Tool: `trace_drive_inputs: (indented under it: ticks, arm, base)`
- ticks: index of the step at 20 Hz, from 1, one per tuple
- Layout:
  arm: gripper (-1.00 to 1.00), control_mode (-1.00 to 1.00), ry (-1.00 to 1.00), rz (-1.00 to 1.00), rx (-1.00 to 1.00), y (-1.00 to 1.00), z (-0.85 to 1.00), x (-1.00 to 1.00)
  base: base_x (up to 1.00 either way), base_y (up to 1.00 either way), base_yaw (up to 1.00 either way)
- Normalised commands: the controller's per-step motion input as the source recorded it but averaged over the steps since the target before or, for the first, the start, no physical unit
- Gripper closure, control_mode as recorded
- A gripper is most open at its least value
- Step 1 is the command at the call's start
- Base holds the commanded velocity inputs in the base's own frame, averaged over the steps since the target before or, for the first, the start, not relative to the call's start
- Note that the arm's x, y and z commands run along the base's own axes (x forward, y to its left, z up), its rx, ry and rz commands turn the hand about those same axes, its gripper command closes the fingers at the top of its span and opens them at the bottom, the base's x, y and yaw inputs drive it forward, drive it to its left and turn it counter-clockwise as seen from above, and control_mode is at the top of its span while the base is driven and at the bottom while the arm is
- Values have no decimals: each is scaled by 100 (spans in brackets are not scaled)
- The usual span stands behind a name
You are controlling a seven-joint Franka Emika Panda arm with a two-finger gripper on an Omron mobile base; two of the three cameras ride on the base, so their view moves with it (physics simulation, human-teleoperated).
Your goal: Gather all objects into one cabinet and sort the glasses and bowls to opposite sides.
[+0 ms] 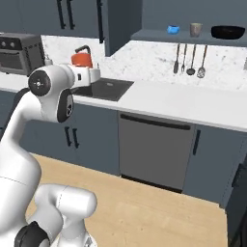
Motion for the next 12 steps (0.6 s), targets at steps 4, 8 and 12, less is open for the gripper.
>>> trace_drive_inputs:
  ticks: [4, 8, 12]
  arm:
    - [100, 100, 0, 0, 0, 0, 0, 0]
    - [100, 100, 0, 0, 0, 0, 0, 0]
    - [100, 100, 0, 0, 0, 0, 0, 0]
  base:
    - [16, -87, 0]
    - [24, -58, 0]
    - [64, -9, 1]
